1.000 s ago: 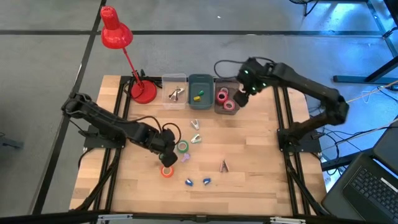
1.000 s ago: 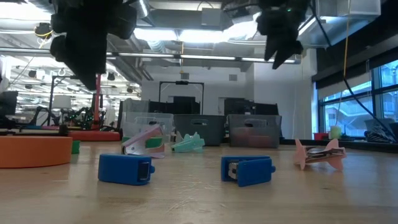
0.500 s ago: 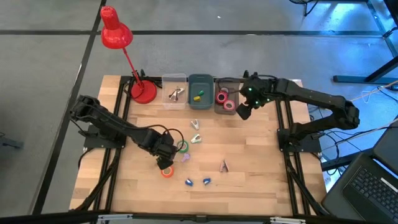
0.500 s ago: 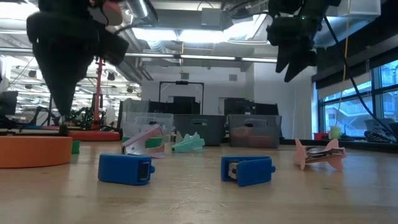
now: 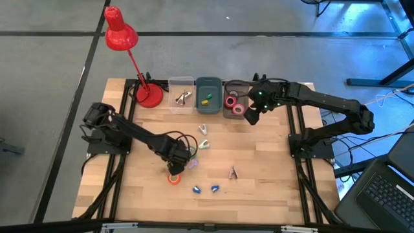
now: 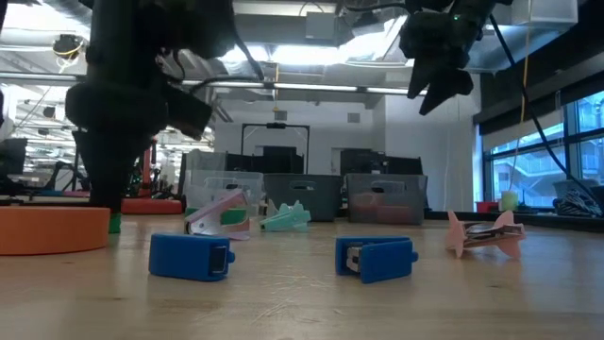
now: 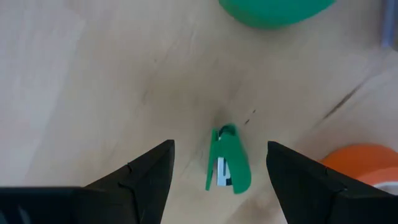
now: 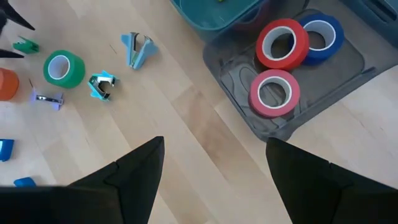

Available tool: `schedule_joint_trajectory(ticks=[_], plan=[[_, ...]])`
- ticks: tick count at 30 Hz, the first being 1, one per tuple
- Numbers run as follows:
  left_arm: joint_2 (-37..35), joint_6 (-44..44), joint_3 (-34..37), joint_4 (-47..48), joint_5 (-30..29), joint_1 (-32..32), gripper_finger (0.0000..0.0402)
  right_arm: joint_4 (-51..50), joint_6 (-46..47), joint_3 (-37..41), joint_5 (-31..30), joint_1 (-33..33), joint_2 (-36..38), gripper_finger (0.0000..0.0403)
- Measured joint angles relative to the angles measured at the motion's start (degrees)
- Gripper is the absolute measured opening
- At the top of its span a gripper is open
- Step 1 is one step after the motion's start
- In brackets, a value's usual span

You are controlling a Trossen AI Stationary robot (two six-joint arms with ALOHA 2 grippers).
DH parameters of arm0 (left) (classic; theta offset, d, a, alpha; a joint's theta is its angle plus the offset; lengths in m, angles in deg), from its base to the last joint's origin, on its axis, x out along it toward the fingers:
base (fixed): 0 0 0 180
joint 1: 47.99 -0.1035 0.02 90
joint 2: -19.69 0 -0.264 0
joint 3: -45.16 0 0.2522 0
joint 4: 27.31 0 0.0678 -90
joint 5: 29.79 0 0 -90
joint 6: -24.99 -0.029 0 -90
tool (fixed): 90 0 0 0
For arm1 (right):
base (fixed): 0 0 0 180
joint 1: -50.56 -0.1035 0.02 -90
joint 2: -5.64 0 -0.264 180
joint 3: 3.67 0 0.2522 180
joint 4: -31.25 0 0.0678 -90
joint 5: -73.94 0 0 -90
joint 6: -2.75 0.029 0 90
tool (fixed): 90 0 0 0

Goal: Pick and place Stapler, Stapler remover, tape
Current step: Put the green stapler into the blue bin

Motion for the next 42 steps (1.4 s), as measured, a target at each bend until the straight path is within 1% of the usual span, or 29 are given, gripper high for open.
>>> schedule_joint_trajectory(ticks=[4, 8, 12, 14, 16, 18, 21, 22, 26, 30, 34, 37, 39, 42], plan=[[1.3, -0.3, 0.0, 0.1, 2.0, 0.0, 0.0244, -0.1, -0.1, 0.0, 0.0, 0.0, 0.0, 0.0285], [2.3, -0.3, 0.0, 0.2, 2.4, 0.2, 0.0243, -0.1, -0.2, 0.0, 0.0, 0.0, 0.0, 0.0285], [3.7, -1.3, 0.0, -0.3, 2.8, 0.2, 0.0225, -0.1, -0.2, 0.0, 0.0, 0.0, 0.0, 0.0285], [4.1, -2.2, -0.1, -0.5, 3.3, 0.2, 0.0205, -0.1, -0.2, 0.0, 0.0, 0.0, 0.0, 0.0285], [4.4, -2.8, -0.2, -0.4, 3.6, 0.2, 0.0176, -0.1, -0.2, 0.0, 0.0, 0.0, 0.0, 0.0285], [4.3, -3.1, -0.1, -0.1, 3.4, 0.2, 0.0137, -0.1, -0.2, 0.0, 0.0, 0.0, 0.0, 0.0285], [3.3, -3.9, 0.1, 0.4, 3.1, 0.2, 0.0064, -0.1, -0.2, 0.0, 0.0, 0.0, 0.0, 0.0285], [2.6, -4.3, 0.1, 0.3, 3.7, 0.2, 0.0048, -0.1, -0.2, 0.0, 0.0, 0.0, 0.0, 0.0285], [-2.6, -7.3, 0.1, 0.7, 3.5, -1.5, 0.0049, 0.0, -0.2, 0.0, 0.0, 0.0, 0.0, 0.0285], [-8.7, -12.8, -1.8, 0.9, 0.9, -6.6, 0.0049, -0.1, 0.0, 0.0, 0.0, 0.0, 0.0, 0.0285], [-12.2, -22.8, -6.9, -1.5, -3.2, -15.8, 0.0049, -0.1, 0.1, 0.0, -0.2, 0.0, 0.0, 0.0285], [-11.8, -32.3, -12.5, -5.5, -3.9, -24.4, 0.0049, 0.0, 0.0, 0.0, -1.0, 0.0, 0.0, 0.0285], [-10.0, -38.0, -17.0, -7.7, -4.0, -29.8, 0.0049, 0.0, 0.1, 0.0, -1.6, 0.0, 0.0, 0.0285], [-6.3, -44.5, -23.9, -8.1, -3.9, -36.8, 0.0049, 0.0, 0.1, 0.0, -1.7, 0.0, 0.0, 0.0285]])
